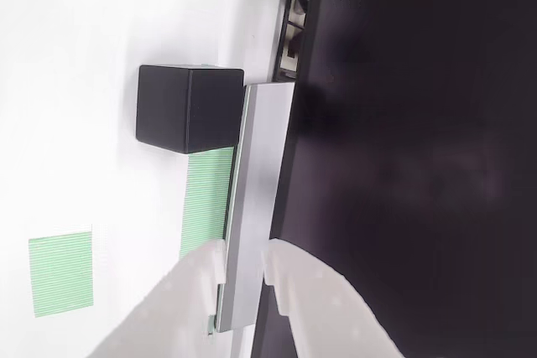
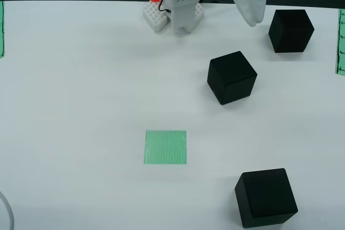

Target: Stack 3 Blocks on the chosen place.

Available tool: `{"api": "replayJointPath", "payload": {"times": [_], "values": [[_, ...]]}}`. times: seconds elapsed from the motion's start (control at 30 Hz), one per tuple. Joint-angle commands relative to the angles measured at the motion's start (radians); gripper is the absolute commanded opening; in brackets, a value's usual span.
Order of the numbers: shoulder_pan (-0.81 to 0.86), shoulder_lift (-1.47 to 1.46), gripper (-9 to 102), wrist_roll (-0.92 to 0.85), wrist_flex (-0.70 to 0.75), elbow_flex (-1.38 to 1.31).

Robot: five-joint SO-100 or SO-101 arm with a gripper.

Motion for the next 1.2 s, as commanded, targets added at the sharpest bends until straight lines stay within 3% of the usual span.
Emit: {"api": "replayJointPath", "payload": {"times": [0.0, 0.37, 0.6, 0.8, 1.17], "values": [[0.002, -0.13, 1, -0.005, 0.057, -0.146], [0.057, -0.383, 13, -0.005, 0.213, -0.278], [0.02, -0.253, 28, -0.006, 0.207, -0.06], [-0.049, -0.446, 31, 0.009, 0.333, -0.077], [-0.048, -0.5, 36, 0.003, 0.298, -0.026]]}}
